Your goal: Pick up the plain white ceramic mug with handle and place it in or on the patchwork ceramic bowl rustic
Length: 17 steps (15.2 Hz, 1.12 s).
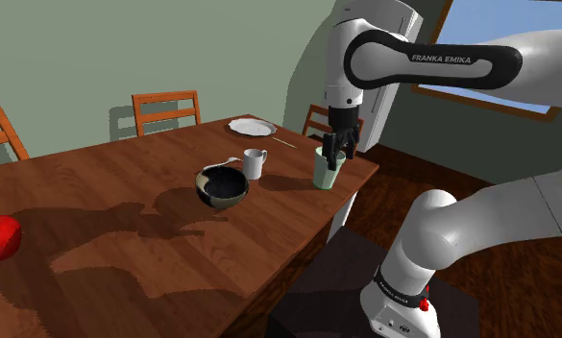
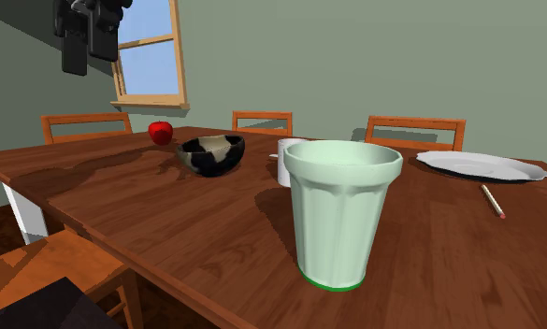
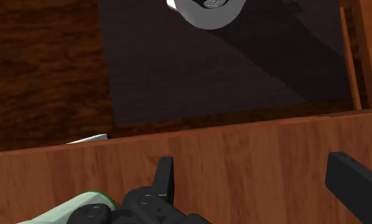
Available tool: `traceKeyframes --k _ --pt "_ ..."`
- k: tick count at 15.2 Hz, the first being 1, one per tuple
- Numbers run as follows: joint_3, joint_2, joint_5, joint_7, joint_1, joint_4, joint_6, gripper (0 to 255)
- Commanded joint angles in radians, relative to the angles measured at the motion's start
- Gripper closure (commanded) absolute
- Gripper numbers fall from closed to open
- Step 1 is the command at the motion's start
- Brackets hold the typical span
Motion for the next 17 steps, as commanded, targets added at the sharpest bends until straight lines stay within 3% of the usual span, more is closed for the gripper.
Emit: traceKeyframes --k 1,9,17 --pt "0.0 0.0 0.0 0.0 0.0 0.0 0.0 0" --pt "-0.054 0.304 -0.037 -0.115 0.007 0.121 0.198 0" --pt "-0.084 0.615 -0.036 -0.227 0.016 0.325 0.32 0"
